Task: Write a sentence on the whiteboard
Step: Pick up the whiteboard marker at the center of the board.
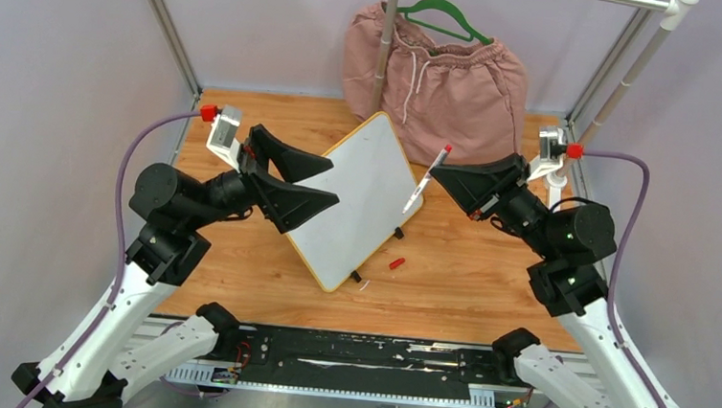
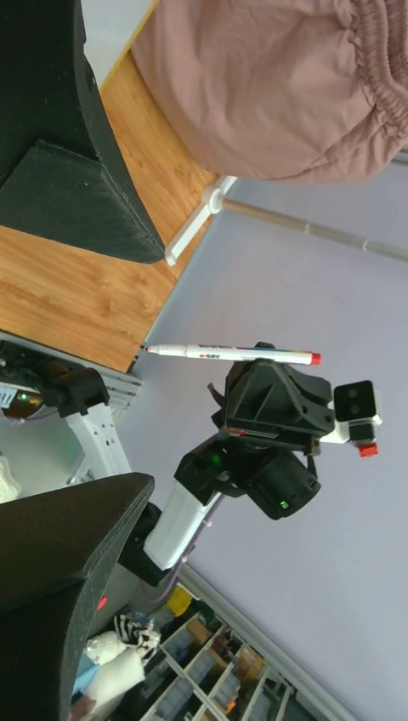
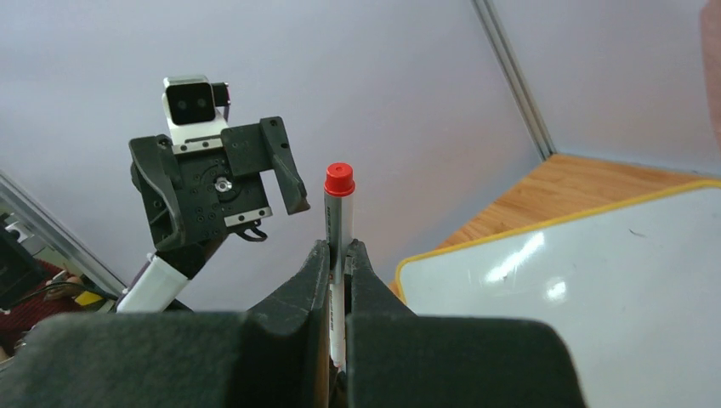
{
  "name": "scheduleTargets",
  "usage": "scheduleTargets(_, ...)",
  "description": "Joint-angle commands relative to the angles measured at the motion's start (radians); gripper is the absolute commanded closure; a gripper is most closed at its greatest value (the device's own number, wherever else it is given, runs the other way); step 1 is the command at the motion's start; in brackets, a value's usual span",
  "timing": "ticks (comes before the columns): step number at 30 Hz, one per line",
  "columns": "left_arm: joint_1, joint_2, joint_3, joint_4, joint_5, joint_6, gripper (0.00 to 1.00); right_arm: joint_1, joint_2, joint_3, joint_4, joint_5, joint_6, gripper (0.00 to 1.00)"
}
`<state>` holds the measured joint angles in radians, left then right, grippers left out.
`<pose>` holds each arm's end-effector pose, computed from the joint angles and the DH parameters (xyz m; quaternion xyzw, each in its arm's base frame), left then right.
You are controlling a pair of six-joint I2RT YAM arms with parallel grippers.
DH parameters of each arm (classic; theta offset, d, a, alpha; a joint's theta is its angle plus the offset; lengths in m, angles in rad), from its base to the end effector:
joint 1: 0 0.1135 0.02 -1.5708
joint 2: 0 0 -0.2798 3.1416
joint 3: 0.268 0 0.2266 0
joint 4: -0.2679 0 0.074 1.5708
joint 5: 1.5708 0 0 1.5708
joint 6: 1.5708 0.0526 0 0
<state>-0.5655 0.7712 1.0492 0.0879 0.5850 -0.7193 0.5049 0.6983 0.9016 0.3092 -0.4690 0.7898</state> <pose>0.0883 -0.0905 0.4684 0.1952 0.5592 -0.6035 0.5338 0.0874 0.0755 0.4556 -0.1288 0.5144 0.5999 0.5990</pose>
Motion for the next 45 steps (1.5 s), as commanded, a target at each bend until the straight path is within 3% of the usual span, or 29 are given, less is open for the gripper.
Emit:
scheduleTargets(1,-0.005,-0.006,0.001,0.050,0.081,0.075,0.00,0.048,0.046,0.060,0.210,-0.037,0.002,1.00)
scheduleTargets(16,-0.004,-0.049,-0.098,0.171,0.134,0.145,0.00,0.233,0.118,0.049,0.282,-0.007,-0.128,1.00)
scheduleTargets(19,-0.005,-0.055,-0.106,0.191,0.146,0.146,0.05,0.245,0.126,0.052,0.288,-0.003,-0.133,1.00)
scheduleTargets(32,-0.017,0.049,-0.058,0.191,0.196,0.075,0.09,0.357,0.191,0.056,0.365,0.094,-0.176,1.00)
scheduleTargets(40,-0.044,0.074,-0.053,0.191,0.190,0.041,0.18,0.437,0.233,0.090,0.381,0.176,-0.238,1.00)
scheduleTargets(45,-0.065,0.075,-0.054,0.191,0.190,0.038,0.30,0.466,0.245,0.099,0.384,0.207,-0.268,1.00)
